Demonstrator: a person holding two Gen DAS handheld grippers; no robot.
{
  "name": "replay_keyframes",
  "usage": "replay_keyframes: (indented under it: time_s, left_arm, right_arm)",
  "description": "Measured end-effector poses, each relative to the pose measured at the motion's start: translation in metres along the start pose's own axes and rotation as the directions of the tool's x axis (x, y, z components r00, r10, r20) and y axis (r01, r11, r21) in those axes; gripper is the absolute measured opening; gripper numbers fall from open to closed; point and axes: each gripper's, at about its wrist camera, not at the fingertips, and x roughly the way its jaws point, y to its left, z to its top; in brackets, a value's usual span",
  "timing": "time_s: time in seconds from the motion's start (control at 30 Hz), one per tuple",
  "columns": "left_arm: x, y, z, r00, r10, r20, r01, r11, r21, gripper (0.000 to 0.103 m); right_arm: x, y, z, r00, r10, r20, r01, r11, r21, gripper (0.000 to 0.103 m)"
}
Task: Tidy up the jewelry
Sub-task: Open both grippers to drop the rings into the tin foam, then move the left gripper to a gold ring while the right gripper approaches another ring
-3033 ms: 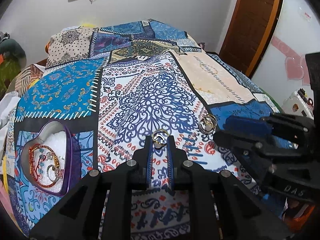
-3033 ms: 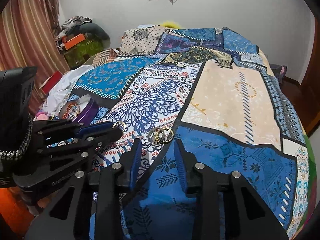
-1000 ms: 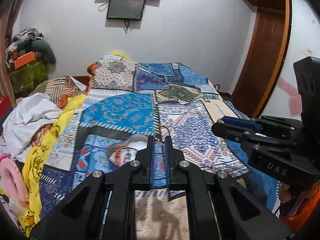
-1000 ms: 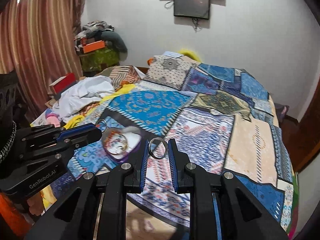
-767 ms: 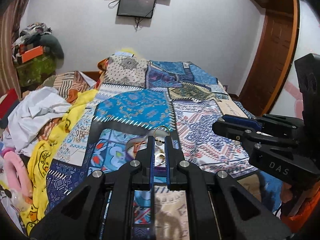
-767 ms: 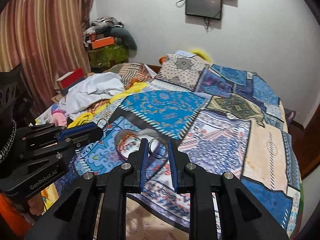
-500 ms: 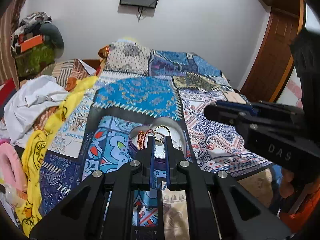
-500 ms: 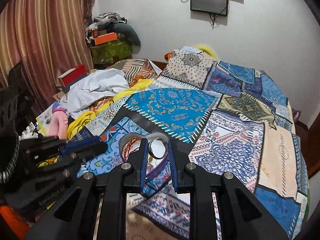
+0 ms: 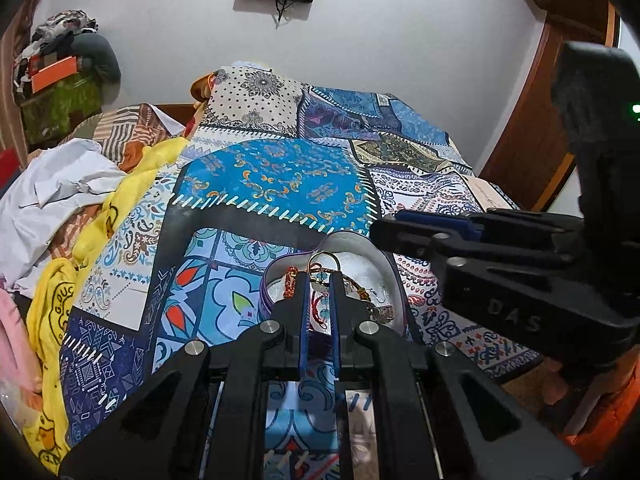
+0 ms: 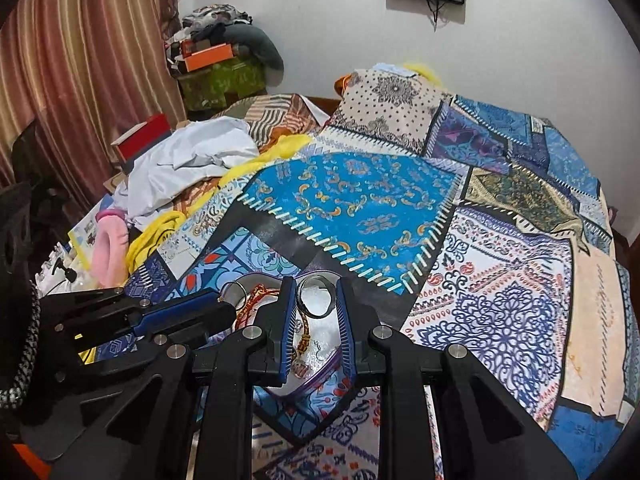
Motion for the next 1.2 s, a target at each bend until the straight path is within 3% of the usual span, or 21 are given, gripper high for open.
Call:
replay_keyframes:
  time_s: [0.53,0.77,1.2]
  left_arm:
    - [0.007,-0.007,-0.003,1.000,0.011,-0.028,-0.010,1.000,0.023,0.008]
    - [-0.009,-0.010,0.002,0.999,0.040,-0.005,-0.040,0.999,0.015,0.008]
    - [-0.048,-0.030,0.012,0.996,0.064,0.060,-0.065,0.998,0.014,0.012]
  right_arm:
    - [0.015,-0.001,-0.001,0.998,-0.010,-0.061,0.010,1.000,-0.001,0.020]
    - [-0.001,-0.002,0.000,1.000,-0.016,-0.022,0.016,1.000,0.012,0.029]
    - [-0.058,-0.015,-0.005,0.996,-0.055,0.070,0.053,0.998,0.040,0.029]
